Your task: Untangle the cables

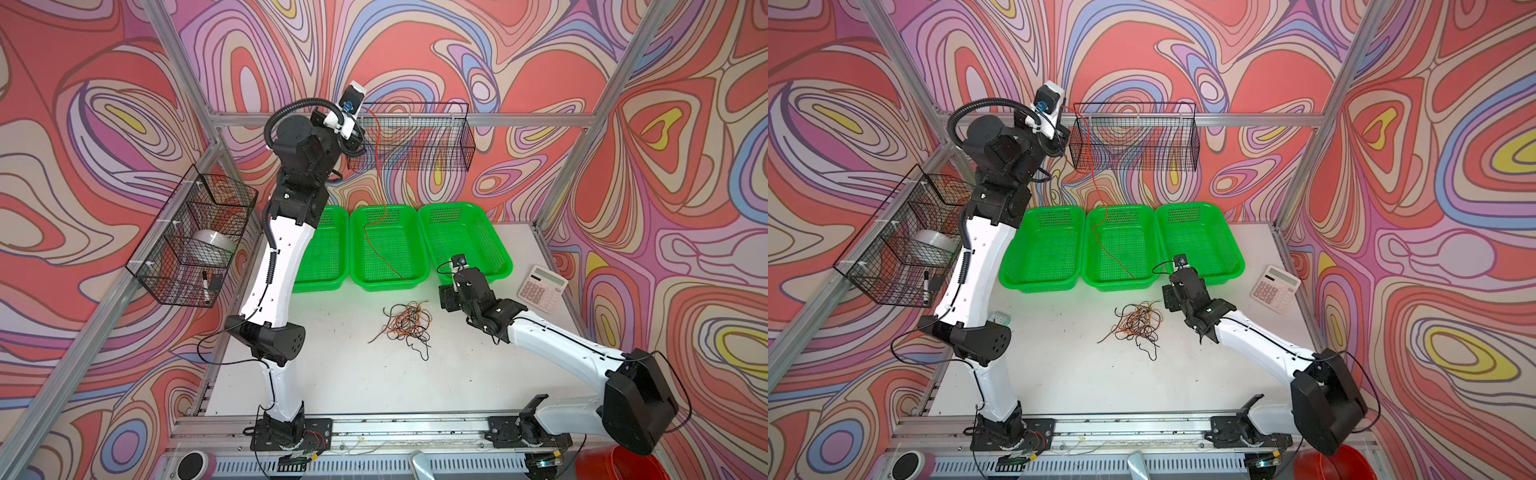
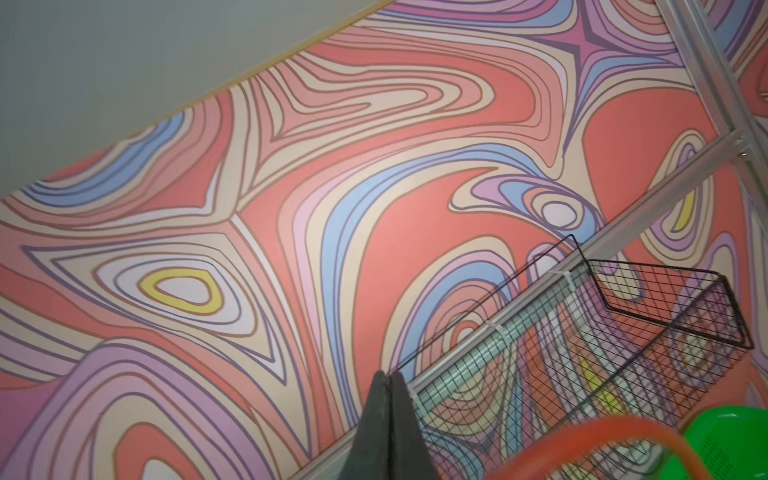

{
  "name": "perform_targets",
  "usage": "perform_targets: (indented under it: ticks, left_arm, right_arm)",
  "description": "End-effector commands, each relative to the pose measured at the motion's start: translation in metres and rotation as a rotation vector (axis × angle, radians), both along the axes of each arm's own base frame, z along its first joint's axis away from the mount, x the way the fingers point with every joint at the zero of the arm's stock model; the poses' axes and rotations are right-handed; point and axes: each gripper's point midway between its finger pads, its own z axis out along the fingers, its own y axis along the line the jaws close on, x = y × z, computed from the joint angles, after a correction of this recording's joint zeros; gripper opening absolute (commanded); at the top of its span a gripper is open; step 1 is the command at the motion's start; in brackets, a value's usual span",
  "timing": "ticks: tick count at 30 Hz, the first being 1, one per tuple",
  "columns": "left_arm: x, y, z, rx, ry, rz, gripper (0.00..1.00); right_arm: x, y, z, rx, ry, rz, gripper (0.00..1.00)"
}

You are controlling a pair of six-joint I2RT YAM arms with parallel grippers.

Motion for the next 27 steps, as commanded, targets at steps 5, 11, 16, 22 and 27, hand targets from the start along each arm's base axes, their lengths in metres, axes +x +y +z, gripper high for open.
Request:
perform_targets:
  ticks: [5,11,16,22,27]
  left_arm:
    - [0.032,-0.054,-0.076,0.008,0.164,-0.122,0.0]
    - [0.045,-0.064,-0.12,-0.02,0.283,-0.152,0.0]
    - [0.052,-0.07,-0.176,-0.066,0.42,-0.173,0.0]
    - [0.073,-0.068,-0.272,-0.084,0.631,-0.117,0.0]
    - [0.081,-0.065,-0.339,-0.12,0.781,-0.081,0.0]
  right_arm:
    - [0.005,0.004,0.006,0.043,-0.017,-0.008,0.78]
    - [0.001,-0.001,0.001,0.039,-0.013,-0.019,0.78]
    - [-0.004,-0.006,-0.002,0.025,-0.016,-0.027,0.77]
    - [-0.016,-0.013,-0.014,0.022,0.021,-0.034,0.76]
    - [-0.031,-0.019,-0.024,0.058,0.059,-0.045,0.73]
